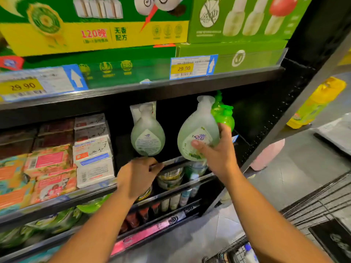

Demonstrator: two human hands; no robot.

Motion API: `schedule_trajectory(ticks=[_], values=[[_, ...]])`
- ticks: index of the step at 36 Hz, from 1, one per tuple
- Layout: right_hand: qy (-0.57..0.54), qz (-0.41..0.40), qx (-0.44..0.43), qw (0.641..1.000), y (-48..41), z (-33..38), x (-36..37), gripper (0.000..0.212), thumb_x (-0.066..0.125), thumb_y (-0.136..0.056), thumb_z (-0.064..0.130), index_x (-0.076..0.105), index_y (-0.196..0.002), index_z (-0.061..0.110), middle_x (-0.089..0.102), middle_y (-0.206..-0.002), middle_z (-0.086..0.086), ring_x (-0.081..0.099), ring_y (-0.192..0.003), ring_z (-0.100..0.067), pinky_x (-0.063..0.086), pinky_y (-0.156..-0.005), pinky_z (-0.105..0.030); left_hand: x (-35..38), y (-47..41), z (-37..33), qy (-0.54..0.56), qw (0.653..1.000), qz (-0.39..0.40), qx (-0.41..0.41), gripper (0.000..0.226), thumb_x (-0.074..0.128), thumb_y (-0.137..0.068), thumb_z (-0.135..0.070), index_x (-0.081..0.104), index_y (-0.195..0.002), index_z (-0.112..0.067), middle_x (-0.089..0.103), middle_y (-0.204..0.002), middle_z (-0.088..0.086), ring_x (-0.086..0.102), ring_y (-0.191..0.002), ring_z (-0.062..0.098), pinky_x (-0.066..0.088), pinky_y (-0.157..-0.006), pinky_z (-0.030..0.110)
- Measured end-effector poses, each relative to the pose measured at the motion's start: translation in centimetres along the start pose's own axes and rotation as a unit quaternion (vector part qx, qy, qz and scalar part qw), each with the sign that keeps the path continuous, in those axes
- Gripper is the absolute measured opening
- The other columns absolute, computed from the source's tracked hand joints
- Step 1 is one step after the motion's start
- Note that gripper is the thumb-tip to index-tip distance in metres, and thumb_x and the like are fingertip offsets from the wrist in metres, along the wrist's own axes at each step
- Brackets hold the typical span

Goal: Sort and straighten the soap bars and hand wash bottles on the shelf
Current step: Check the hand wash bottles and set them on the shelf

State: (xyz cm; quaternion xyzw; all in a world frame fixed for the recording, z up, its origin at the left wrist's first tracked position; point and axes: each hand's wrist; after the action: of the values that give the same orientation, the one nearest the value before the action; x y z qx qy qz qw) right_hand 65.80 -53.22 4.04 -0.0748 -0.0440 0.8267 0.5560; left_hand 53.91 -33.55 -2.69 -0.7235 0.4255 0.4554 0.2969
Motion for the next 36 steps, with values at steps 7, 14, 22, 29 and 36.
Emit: schedule_trajectory(ticks=[7,14,22,29,36], values=[[0.082,0.009,-0.016,0.996,-7.6,-3.6,2.2,0.068,0.09,-0.072,0.015,0.04,-0.118,0.025,0.06,-0.11,-0.003,0.063,-0.097,-0.01,0.054,-0.086,-0.025,-0.5,-1.0,-0.4,0.027,0.994,0.052,-0.095,0.043,0.053,-0.086,-0.073,0.07,-0.083,-0.034,0.068,-0.075,-0.009,0.064,-0.077,0.017,0.053,-0.065,0.031],[0.108,0.032,-0.004,0.994,-12.0,-7.5,4.1,0.066,0.09,-0.053,0.048,0.043,-0.099,0.05,0.059,-0.114,-0.009,0.062,-0.107,-0.03,0.054,-0.089,-0.056,-0.1,-1.3,-0.2,0.072,0.987,0.054,-0.131,0.039,0.059,-0.082,-0.072,0.07,-0.073,-0.036,0.067,-0.068,-0.011,0.063,-0.072,0.008,0.051,-0.073,0.029],[0.251,0.039,-0.015,0.967,-16.1,-7.9,4.4,0.069,0.088,-0.072,0.031,0.051,-0.127,0.01,0.054,-0.122,-0.013,0.053,-0.106,-0.027,0.042,-0.086,-0.03,0.1,-1.4,0.1,0.107,0.984,0.061,-0.132,0.041,0.059,-0.081,-0.074,0.068,-0.073,-0.035,0.062,-0.059,-0.009,0.063,-0.067,0.011,0.051,-0.073,0.033],[0.349,0.064,-0.039,0.934,-17.3,-6.2,4.9,0.086,0.076,-0.086,0.029,0.03,-0.153,0.002,0.049,-0.141,-0.024,0.049,-0.127,-0.036,0.036,-0.101,-0.03,0.5,-1.7,0.6,0.151,0.98,0.062,-0.113,0.037,0.063,-0.08,-0.071,0.067,-0.067,-0.036,0.052,-0.05,-0.014,0.05,-0.056,0.01,0.039,-0.063,0.031],[0.334,-0.16,-0.161,0.915,-8.3,-7.6,-0.4,0.046,0.078,-0.079,0.025,0.062,-0.118,0.006,0.057,-0.118,-0.02,0.049,-0.112,-0.037,0.043,-0.097,-0.045,0.6,-1.7,0.9,0.149,0.981,0.061,-0.111,0.043,0.061,-0.08,-0.073,0.07,-0.075,-0.032,0.062,-0.06,-0.006,0.06,-0.064,0.014,0.045,-0.067,0.031]])
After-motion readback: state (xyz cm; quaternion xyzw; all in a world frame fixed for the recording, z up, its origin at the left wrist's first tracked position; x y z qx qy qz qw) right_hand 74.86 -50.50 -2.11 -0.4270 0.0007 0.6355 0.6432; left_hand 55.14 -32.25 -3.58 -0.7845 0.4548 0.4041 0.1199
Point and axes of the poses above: each hand's wrist, its own y-axis away from the middle knuckle, its own x-axis out of the palm, z = x × y
